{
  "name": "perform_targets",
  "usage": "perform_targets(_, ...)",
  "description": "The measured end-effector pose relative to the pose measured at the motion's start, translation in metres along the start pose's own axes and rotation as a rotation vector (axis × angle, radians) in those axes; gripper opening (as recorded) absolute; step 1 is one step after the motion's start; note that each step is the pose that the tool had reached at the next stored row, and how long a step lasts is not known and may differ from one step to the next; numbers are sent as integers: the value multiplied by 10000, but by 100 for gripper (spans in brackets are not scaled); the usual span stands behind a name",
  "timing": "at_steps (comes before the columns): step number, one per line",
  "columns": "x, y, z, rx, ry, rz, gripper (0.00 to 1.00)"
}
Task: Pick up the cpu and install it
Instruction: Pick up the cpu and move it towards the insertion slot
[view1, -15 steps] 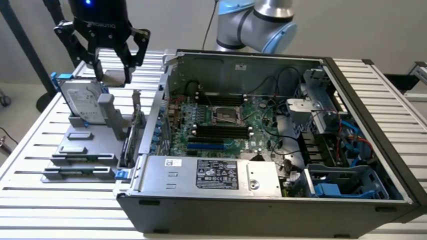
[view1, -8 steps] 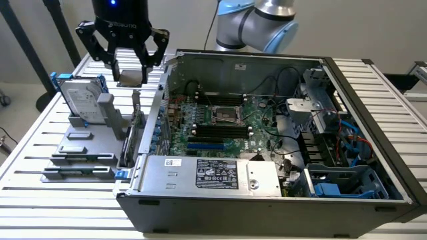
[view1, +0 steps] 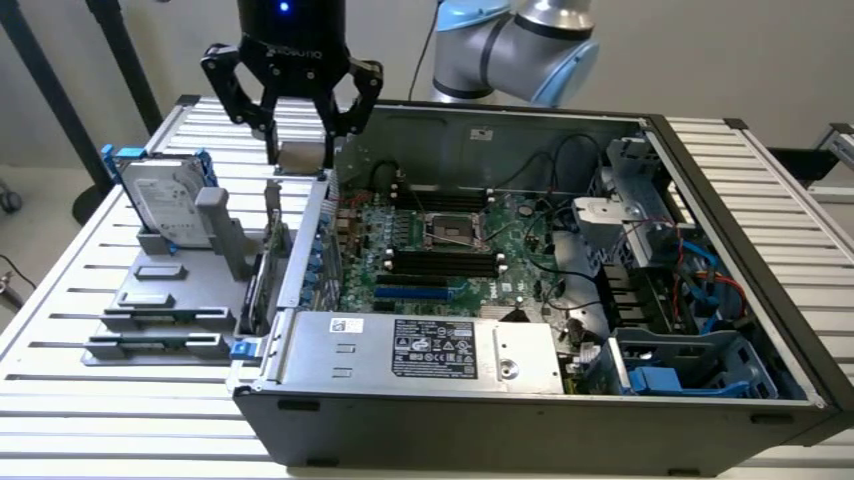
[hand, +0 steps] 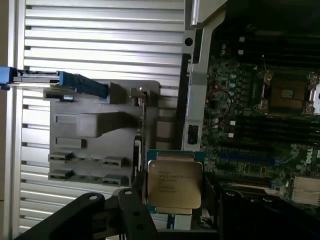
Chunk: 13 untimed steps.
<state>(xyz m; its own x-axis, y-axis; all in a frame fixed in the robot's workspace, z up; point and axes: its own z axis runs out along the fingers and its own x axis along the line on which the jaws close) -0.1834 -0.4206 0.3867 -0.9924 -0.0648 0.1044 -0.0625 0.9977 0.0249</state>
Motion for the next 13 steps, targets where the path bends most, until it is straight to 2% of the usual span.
perform_targets(13, -589, -29, -41, -42, 3, -4, 55)
